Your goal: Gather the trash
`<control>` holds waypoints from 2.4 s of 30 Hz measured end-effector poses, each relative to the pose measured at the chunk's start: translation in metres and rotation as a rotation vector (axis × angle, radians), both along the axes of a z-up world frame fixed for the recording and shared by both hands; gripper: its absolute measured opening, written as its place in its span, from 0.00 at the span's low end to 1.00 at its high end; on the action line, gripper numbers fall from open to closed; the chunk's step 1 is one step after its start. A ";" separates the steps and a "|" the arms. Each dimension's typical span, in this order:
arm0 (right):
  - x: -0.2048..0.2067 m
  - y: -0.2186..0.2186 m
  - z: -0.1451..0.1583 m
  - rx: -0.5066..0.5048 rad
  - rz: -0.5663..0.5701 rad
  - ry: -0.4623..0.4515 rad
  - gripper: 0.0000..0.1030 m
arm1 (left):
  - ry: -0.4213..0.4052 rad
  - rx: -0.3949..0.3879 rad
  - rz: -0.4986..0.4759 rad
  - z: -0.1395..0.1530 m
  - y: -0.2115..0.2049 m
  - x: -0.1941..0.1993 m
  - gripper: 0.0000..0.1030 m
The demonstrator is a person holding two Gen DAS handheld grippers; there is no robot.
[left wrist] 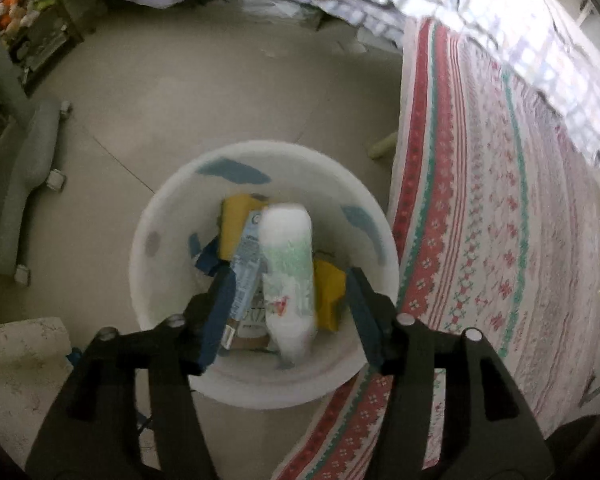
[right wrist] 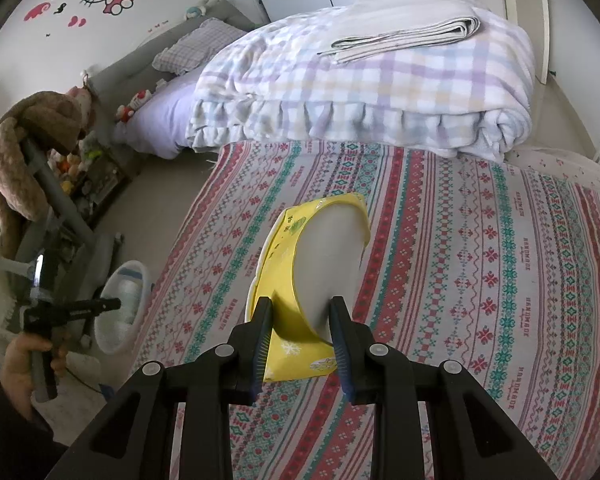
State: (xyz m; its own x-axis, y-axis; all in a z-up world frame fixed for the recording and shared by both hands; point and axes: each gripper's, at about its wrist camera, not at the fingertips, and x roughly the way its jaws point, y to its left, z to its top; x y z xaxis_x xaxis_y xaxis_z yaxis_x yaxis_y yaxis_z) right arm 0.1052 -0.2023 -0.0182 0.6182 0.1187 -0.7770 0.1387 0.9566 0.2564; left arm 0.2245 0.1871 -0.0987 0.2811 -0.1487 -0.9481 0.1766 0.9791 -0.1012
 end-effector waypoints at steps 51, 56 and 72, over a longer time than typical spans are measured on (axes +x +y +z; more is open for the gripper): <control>0.019 0.224 -0.018 0.022 0.439 -0.043 0.49 | -0.162 -0.194 0.410 0.089 0.072 -0.069 0.73; -0.032 0.190 0.009 0.000 0.479 -0.051 0.53 | -0.178 -0.187 0.343 0.096 0.037 -0.108 0.73; -0.131 0.114 0.026 -0.071 0.419 -0.164 0.68 | -0.353 0.014 0.218 0.087 -0.062 -0.244 0.80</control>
State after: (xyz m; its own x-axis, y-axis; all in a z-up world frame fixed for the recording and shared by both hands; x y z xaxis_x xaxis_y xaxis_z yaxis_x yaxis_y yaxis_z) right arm -0.0263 -0.0879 0.0078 0.6441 0.3348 -0.6878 -0.3010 0.9375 0.1745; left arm -0.0195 0.1254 -0.0114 0.6125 -0.0375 -0.7896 -0.0137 0.9982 -0.0580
